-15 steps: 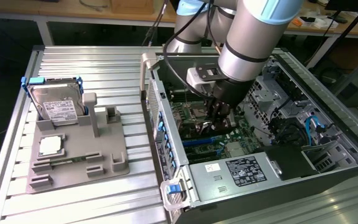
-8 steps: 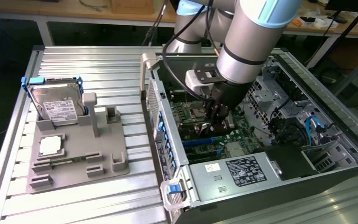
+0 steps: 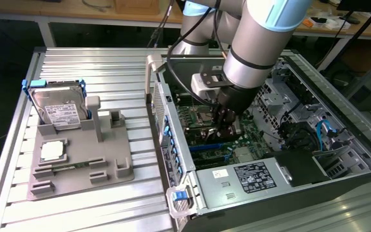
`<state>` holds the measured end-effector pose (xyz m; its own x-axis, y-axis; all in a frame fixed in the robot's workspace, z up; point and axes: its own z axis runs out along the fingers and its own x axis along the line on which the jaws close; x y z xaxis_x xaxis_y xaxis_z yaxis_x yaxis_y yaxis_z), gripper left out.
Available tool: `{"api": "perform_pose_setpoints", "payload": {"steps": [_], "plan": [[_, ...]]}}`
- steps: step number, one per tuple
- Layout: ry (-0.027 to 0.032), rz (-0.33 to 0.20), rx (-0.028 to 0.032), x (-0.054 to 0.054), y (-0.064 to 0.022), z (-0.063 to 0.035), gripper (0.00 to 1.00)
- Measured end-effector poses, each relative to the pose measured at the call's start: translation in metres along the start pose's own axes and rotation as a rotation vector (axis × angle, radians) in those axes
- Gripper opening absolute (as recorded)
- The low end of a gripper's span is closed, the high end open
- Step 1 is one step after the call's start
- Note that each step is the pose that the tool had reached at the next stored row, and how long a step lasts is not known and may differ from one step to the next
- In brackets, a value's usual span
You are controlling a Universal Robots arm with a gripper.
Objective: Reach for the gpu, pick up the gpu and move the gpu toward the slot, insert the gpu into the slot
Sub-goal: 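Insert the gpu into the slot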
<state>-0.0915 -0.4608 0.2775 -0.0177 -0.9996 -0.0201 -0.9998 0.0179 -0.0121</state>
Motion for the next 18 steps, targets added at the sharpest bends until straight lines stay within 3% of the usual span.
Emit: {"api": "perform_pose_setpoints", "payload": {"steps": [18], "plan": [[0.0001, 0.007, 0.0001, 0.0001, 0.0042, 0.0027, 0.27]]}}
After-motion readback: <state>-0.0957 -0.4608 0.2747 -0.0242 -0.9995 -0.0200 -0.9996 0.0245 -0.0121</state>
